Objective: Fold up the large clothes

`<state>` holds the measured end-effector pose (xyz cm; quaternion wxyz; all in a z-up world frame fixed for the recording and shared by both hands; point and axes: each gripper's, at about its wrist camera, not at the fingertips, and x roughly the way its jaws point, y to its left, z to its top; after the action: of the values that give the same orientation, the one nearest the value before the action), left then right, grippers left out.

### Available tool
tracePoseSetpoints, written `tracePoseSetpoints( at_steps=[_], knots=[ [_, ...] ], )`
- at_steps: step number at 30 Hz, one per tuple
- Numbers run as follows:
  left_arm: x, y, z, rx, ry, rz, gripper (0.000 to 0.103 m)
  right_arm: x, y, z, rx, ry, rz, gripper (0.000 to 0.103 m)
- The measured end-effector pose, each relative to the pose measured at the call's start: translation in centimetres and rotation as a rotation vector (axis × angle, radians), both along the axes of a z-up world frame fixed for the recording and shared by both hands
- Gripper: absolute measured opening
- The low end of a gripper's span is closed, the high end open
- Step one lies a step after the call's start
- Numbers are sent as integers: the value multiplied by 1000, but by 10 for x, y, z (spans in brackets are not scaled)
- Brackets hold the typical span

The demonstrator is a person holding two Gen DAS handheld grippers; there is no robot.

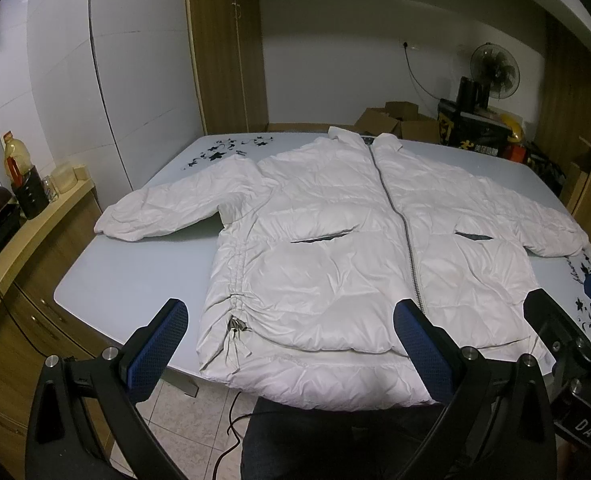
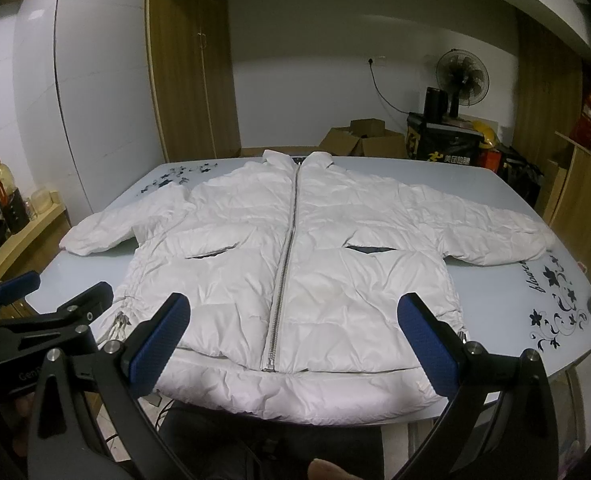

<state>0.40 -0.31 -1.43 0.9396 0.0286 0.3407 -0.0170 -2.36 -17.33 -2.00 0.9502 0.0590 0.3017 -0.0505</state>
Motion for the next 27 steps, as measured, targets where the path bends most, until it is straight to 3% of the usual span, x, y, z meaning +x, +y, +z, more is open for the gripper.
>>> tracePoseSetpoints(
  at_steps=[9,17,20,22,23,24,26,27],
  knots=[
    [-2,-1,-4,17,-24,-1,103,0,0,0,0,2,-1,103],
    [3,3,-7,16,19,-13,103,0,1,-1,-2,7,0,103],
    [20,24,-11,-139,81,-74,103,-3,0,-8,4,20,-1,103],
    [44,64,-20,-392,116,-128,103,-3,-2,-14,3,33,-5,103],
    [52,76,-23,-455,138,-130,103,-1,-2,-15,3,40,-6,103],
    [71,105,-35,-595,177,-116,103,2,-3,-17,3,49,-9,103],
    [95,143,-55,-740,196,-41,103,9,-4,-22,1,68,-13,103],
    [112,175,-70,-796,189,46,103,12,-5,-26,1,82,-15,103]
  ],
)
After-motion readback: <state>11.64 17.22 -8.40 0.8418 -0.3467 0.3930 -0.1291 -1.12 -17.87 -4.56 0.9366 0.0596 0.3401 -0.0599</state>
